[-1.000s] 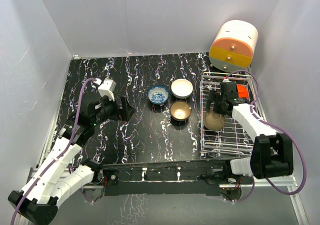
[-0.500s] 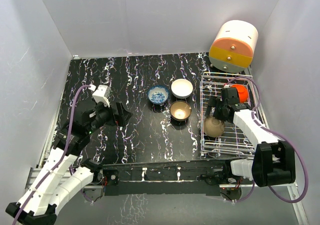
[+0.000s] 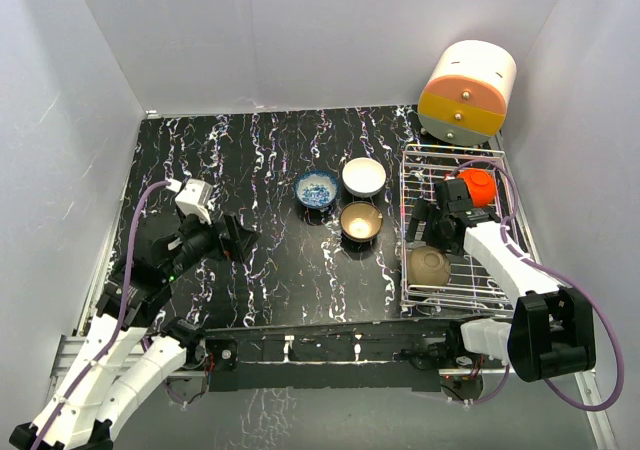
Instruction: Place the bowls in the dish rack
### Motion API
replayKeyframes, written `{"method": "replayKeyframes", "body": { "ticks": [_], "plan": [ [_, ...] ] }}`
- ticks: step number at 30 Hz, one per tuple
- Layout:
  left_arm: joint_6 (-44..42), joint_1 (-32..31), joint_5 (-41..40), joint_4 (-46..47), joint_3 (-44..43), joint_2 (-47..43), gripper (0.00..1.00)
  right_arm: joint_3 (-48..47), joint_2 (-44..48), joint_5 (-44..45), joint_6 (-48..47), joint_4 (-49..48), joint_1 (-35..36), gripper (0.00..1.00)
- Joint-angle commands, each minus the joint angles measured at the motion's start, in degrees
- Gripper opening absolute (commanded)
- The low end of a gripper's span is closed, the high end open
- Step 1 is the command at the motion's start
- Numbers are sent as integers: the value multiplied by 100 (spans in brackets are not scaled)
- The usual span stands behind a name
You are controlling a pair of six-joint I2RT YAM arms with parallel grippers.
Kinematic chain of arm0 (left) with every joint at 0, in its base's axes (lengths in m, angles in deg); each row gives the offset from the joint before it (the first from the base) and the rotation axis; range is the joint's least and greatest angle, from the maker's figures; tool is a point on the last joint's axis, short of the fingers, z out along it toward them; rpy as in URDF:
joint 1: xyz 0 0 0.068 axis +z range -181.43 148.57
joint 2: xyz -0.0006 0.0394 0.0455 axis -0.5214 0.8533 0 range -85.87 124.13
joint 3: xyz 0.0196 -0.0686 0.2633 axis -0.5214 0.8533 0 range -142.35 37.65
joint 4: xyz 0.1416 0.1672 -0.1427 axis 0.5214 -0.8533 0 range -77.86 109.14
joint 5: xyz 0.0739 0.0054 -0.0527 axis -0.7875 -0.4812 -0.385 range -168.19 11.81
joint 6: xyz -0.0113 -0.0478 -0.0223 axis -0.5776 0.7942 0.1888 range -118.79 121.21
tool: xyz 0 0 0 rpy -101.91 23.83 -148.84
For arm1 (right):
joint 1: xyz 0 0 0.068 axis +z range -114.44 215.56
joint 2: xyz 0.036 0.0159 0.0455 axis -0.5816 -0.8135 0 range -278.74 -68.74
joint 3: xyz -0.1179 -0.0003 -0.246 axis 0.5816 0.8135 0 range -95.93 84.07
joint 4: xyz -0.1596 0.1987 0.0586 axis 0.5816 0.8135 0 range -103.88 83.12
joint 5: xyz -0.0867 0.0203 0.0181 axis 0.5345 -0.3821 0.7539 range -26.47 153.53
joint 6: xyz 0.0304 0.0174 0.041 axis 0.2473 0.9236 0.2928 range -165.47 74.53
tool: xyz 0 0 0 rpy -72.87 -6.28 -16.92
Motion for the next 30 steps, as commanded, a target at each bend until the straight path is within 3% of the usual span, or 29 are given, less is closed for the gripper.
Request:
{"method": "replayKeyframes", "body": {
  "ticks": [1, 12, 23, 30],
  "plan": [
    [-39, -15, -53, -134, 70, -221, 95, -55, 109, 101, 385, 138, 341, 92],
    [-110, -15, -126, -215, -49, -309, 97, -358, 322, 367, 480, 344, 471, 94],
    [-82, -15, -109, -171, -176, -40, 97, -1382, 843, 1185, 69, 361, 477, 98],
    [-135, -13, -256, -191, -399, 253, 97, -2044, 585, 504, -286, 116, 544, 96]
  ]
}}
